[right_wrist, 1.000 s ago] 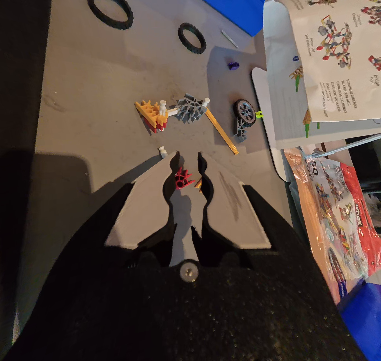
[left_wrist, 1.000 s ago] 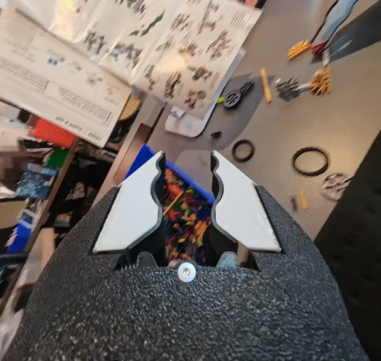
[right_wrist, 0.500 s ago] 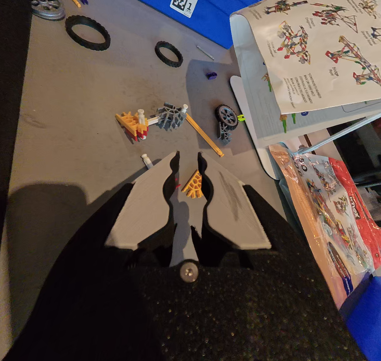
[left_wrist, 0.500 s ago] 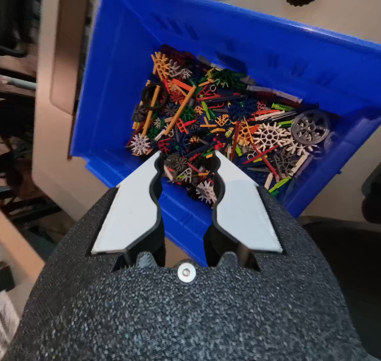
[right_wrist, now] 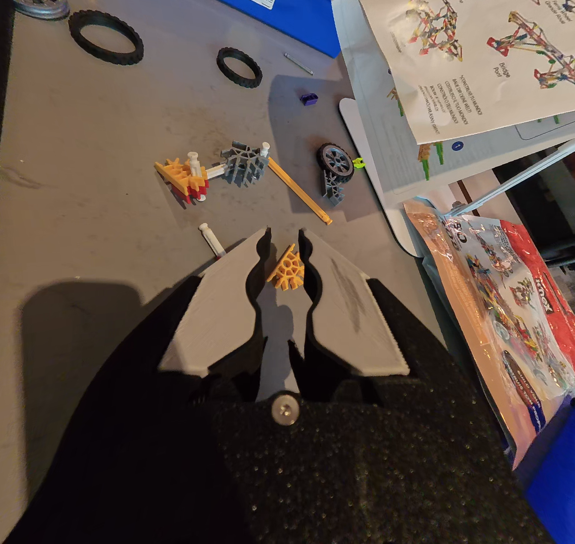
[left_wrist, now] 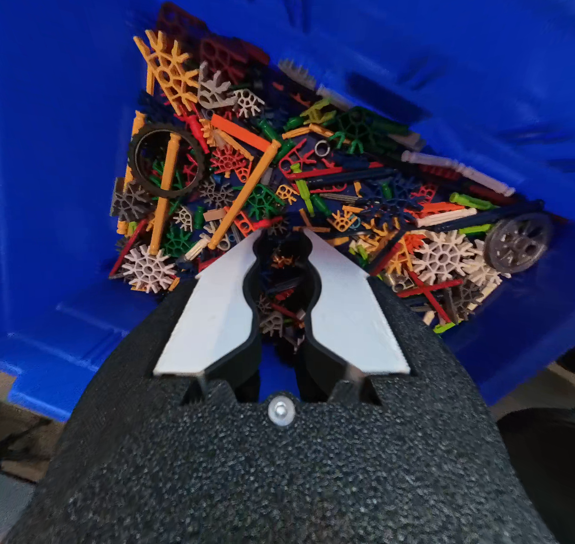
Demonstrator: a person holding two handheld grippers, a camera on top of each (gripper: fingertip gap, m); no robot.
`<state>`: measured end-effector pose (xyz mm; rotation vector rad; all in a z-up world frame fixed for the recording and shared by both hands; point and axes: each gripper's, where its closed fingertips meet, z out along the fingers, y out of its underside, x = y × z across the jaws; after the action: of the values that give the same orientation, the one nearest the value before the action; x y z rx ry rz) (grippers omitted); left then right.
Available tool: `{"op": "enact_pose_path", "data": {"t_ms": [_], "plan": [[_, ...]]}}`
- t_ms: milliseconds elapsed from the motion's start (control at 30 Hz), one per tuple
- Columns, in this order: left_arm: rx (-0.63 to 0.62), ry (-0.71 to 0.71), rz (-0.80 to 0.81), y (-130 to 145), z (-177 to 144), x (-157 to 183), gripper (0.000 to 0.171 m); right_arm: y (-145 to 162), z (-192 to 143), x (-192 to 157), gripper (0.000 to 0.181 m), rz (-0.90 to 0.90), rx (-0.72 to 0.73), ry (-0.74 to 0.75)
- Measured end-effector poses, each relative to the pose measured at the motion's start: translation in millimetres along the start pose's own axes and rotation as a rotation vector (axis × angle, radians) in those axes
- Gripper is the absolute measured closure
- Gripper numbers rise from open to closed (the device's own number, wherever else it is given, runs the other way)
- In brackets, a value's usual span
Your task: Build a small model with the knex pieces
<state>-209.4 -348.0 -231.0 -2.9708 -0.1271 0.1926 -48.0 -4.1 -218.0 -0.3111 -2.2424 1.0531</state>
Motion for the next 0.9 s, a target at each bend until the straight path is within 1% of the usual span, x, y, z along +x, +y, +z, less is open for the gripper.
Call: {"op": "enact_pose_path", "data": {"t_ms": [133,233,300,333,400,433,467,567,633,700,800,867,900], "plan": [[0.0,0.025,-0.041,-1,12,-4,0.154,2,-1,2,0.165,0.004,-0.006,0.007],[0.02,0.034,-0.077,-3,17,-7,0.149,3,-1,3,0.165,0.01,-0.006,0.008],[0.011,0.026,-0.088,-2,20,-10,0.149,4,0,3,0.165,0.008,-0.009,0.009],[0.005,0.012,-0.082,-3,21,-12,0.153,4,0,3,0.165,0.008,-0.009,0.007],[0.001,0.008,-0.076,-3,22,-13,0.155,5,0,3,0.165,0.005,-0.014,0.008],[0.014,-0.03,-0.071,-6,21,-19,0.157,5,0,3,0.165,0.005,-0.015,0.006],[0.03,-0.042,-0.068,-8,20,-22,0.166,5,0,2,0.165,0.006,-0.014,0.005],[0.034,-0.036,-0.076,-6,11,-24,0.171,5,-1,4,0.165,0.01,-0.013,0.008],[0.043,-0.063,-0.095,-7,6,-30,0.171,5,-1,4,0.165,0.011,-0.013,0.008],[0.03,-0.115,-0.088,-7,3,-39,0.167,5,-1,4,0.165,0.012,-0.012,0.007],[0.067,-0.12,-0.04,-21,3,-38,0.161,6,-1,3,0.165,0.01,-0.017,0.004],[0.074,-0.138,-0.002,-28,6,-40,0.161,6,-1,3,0.165,0.01,-0.018,0.002],[0.083,-0.115,0.026,-32,9,-36,0.161,6,-1,3,0.165,0.01,-0.019,0.003]]}}
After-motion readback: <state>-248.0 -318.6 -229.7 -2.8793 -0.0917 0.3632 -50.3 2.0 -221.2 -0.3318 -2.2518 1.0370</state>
